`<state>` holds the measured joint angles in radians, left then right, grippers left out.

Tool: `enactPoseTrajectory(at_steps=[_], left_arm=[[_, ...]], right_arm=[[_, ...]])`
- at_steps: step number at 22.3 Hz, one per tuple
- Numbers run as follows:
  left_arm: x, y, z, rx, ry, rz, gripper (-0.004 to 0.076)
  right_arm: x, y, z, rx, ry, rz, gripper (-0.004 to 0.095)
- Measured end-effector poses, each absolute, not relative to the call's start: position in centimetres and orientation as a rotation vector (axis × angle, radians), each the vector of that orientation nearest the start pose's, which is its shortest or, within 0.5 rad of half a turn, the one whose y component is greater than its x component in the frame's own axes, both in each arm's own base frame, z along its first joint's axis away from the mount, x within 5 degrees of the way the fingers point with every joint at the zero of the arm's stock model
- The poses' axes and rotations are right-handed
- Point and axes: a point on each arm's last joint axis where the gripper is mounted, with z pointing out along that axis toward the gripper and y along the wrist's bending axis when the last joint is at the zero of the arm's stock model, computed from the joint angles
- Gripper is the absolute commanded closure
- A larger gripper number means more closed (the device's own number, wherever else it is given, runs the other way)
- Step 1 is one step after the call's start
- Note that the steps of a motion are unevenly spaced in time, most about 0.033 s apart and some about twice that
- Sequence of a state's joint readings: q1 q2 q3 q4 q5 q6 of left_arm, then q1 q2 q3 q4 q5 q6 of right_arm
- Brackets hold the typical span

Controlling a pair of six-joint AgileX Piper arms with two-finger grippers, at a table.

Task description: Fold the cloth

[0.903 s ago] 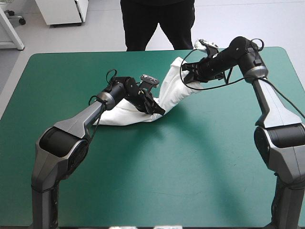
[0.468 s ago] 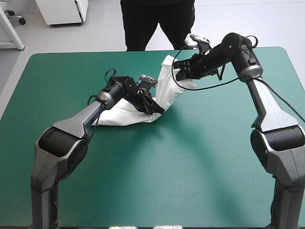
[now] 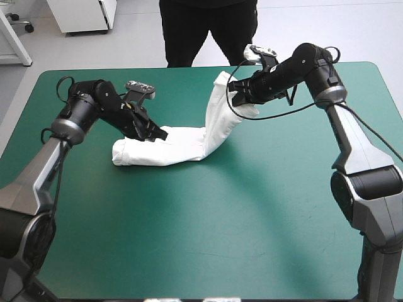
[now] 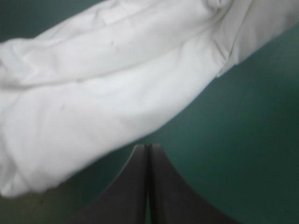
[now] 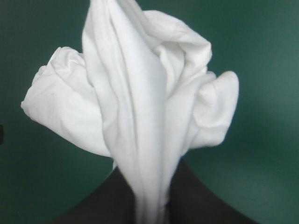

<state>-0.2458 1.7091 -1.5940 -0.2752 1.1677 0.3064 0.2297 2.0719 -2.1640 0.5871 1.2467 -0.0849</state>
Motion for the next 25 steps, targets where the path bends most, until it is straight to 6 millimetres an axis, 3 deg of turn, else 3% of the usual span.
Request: enactPoseTrajectory(at_steps=[4, 9, 10, 13, 14, 16, 18, 19, 25], left_arm=[[30.8, -8.7, 34.6, 0.636, 2.651, -0.315, 0.0733], [26.3, -6.9, 36.7, 0.606, 2.61, -0.296, 0.0733], [24.8, -6.6, 37.4, 0.609, 2.6, -0.291, 0.0733], [23.1, -6.2, 38.5, 0.611, 2.566, -0.285, 0.0733], [22.6, -6.2, 38.8, 0.61, 2.553, -0.283, 0.0733], [22.3, -6.1, 39.1, 0.609, 2.543, -0.282, 0.0733], [22.2, -6.1, 39.2, 0.596, 2.545, -0.285, 0.0733], [22.2, -6.1, 39.2, 0.591, 2.547, -0.292, 0.0733], [22.2, -6.2, 39.2, 0.589, 2.547, -0.303, 0.0733]], right_arm=[[42.0, 17.7, 35.2, -0.461, 2.539, 0.848, 0.0923], [40.6, 22.7, 35.0, -0.584, 2.474, 0.848, 0.0923], [40.5, 24.6, 34.3, -0.601, 2.441, 0.854, 0.0923], [40.6, 27.6, 32.0, -0.616, 2.422, 0.868, 0.0922], [40.7, 28.8, 30.9, -0.612, 2.431, 0.879, 0.0897], [40.3, 30.7, 29.1, -0.602, 2.455, 0.948, 0.0693], [39.8, 31.8, 28.6, -0.637, 2.453, 1.004, 0.0324], [39.4, 32.2, 28.8, -0.651, 2.453, 1.031, 0.025], [38.9, 31.8, 32.7, -0.703, 2.418, 0.994, 0.03]])
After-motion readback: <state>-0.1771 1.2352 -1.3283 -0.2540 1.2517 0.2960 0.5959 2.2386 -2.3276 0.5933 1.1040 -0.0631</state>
